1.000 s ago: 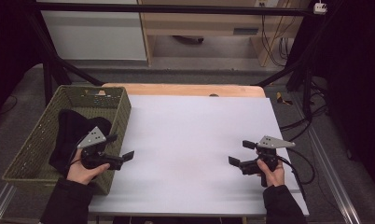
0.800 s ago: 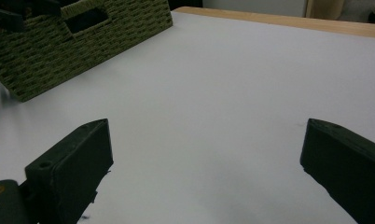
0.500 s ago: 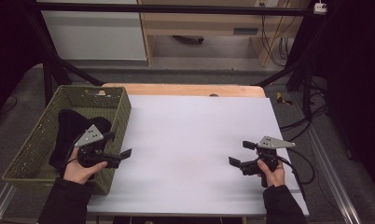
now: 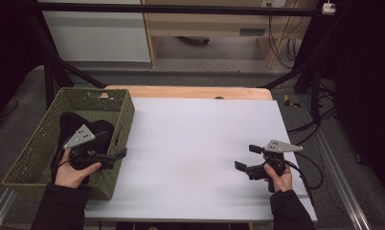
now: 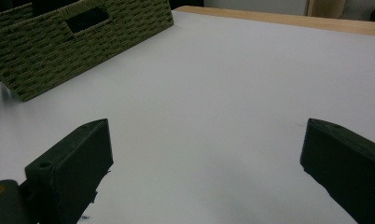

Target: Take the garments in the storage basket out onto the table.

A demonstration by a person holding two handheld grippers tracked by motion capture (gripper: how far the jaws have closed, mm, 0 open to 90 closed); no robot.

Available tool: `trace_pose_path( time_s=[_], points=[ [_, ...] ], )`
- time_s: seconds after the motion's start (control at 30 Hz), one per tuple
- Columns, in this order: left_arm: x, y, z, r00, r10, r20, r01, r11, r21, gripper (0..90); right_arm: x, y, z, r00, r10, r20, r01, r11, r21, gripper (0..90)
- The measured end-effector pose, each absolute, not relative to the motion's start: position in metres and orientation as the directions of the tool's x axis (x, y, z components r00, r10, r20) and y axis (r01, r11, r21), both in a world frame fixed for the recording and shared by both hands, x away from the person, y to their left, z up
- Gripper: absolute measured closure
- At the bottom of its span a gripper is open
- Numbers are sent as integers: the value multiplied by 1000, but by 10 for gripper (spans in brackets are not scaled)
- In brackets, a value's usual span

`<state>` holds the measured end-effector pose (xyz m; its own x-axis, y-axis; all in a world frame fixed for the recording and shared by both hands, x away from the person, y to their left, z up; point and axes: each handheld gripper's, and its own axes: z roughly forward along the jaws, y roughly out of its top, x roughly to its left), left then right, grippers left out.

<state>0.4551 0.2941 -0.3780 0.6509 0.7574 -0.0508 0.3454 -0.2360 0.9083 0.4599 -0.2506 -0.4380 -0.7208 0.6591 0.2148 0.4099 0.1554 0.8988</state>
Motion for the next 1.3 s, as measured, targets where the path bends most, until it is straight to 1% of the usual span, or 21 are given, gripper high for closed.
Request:
trace_pose_path(
  time_s=[0.33, 0.53, 0.67, 1.0, 1.03, 1.3],
  points=[
    [452, 307, -371, 629, 776, -42, 342, -228, 912, 1, 460, -250, -438, -721, 659, 214, 414, 161, 896, 27],
    [451, 317, -367, 600, 799, -22, 340, -230, 912, 1, 460, -250, -439, -722, 658, 213, 414, 164, 895, 26],
    [451, 324, -366, 577, 817, -4, 345, -240, 907, 0, 460, -249, -439, -720, 659, 215, 416, 163, 894, 27],
    [449, 333, -367, 551, 834, 2, 369, -246, 896, 0, 460, -250, -439, -722, 659, 213, 415, 165, 895, 26],
    [449, 336, -366, 535, 845, 3, 378, -243, 893, 0, 460, -250, -439, -722, 659, 212, 415, 166, 895, 26],
    [445, 346, -364, 518, 855, 30, 377, -260, 889, 0, 460, -249, -439, -721, 659, 213, 416, 166, 894, 27]
  ],
)
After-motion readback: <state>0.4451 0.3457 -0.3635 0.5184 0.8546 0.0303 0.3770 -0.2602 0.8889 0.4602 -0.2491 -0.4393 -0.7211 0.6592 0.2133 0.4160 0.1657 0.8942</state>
